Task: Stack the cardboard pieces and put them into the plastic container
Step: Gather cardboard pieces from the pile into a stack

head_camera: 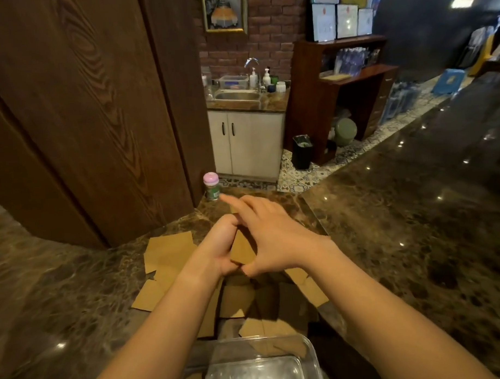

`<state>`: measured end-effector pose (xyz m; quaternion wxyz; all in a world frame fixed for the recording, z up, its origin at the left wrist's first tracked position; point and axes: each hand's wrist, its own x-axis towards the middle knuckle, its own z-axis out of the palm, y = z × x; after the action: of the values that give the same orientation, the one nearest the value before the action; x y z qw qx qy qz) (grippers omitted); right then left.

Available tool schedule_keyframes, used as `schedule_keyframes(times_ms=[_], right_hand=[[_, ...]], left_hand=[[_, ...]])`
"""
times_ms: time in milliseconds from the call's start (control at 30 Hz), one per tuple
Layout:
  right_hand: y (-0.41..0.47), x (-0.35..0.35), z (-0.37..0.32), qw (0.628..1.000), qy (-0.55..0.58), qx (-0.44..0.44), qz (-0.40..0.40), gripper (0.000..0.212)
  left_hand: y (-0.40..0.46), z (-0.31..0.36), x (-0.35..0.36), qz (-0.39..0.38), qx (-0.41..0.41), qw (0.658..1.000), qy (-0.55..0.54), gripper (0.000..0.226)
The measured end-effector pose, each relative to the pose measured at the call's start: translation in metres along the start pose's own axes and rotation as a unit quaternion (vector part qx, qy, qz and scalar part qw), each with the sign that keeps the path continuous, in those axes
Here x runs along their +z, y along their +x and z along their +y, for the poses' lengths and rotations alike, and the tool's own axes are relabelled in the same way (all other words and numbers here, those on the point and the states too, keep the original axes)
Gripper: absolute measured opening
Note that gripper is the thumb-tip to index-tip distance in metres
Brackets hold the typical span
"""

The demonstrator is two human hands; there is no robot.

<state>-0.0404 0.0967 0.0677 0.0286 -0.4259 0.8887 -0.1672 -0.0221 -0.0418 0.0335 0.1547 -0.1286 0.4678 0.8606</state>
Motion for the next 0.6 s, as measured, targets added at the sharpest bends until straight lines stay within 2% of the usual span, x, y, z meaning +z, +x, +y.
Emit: schedule_keyframes(times_ms=[100,167,233,267,300,367,400,467,533,600], right_hand=[[-0.003,0.014,0.007,1.000,0.011,0.001,-0.019,0.135],[-0.005,0.018,0.020,0.993,0.115,0.034,-0.019,0.138],[-0.010,0.013,0.046,0.946,0.272,0.146,0.097,0.121],[-0.013,0.012,0.068,0.913,0.287,0.238,0.167,0.107],[-0.018,0.012,0.089,0.890,0.235,0.341,0.192,0.094],[-0.032,0.024,0.125,0.848,0.101,0.511,0.099,0.076],[-0.040,0.034,0.134,0.831,0.077,0.550,0.041,0.072],[-0.049,0.055,0.141,0.811,0.074,0.581,-0.019,0.075],[-0.052,0.069,0.140,0.802,0.077,0.591,-0.027,0.086],[-0.053,0.073,0.143,0.800,0.098,0.592,-0.017,0.084]], left_hand=[[0.004,-0.012,0.001,-0.009,-0.032,0.999,-0.027,0.026],[0.002,-0.015,0.001,-0.006,-0.045,0.998,-0.047,0.038],[0.004,-0.014,-0.006,0.004,-0.011,0.997,-0.072,0.049],[0.004,-0.013,-0.009,0.002,0.007,0.996,-0.094,0.052],[0.004,-0.012,-0.013,-0.003,0.018,0.993,-0.118,0.052],[0.005,-0.013,-0.015,-0.002,0.035,0.990,-0.136,0.048],[0.007,-0.014,-0.016,0.010,0.036,0.990,-0.138,0.046],[0.015,-0.016,-0.012,0.024,0.038,0.988,-0.150,0.041],[0.022,-0.021,-0.007,0.034,0.036,0.986,-0.160,0.039],[0.028,-0.027,-0.003,0.049,0.031,0.986,-0.157,0.037]])
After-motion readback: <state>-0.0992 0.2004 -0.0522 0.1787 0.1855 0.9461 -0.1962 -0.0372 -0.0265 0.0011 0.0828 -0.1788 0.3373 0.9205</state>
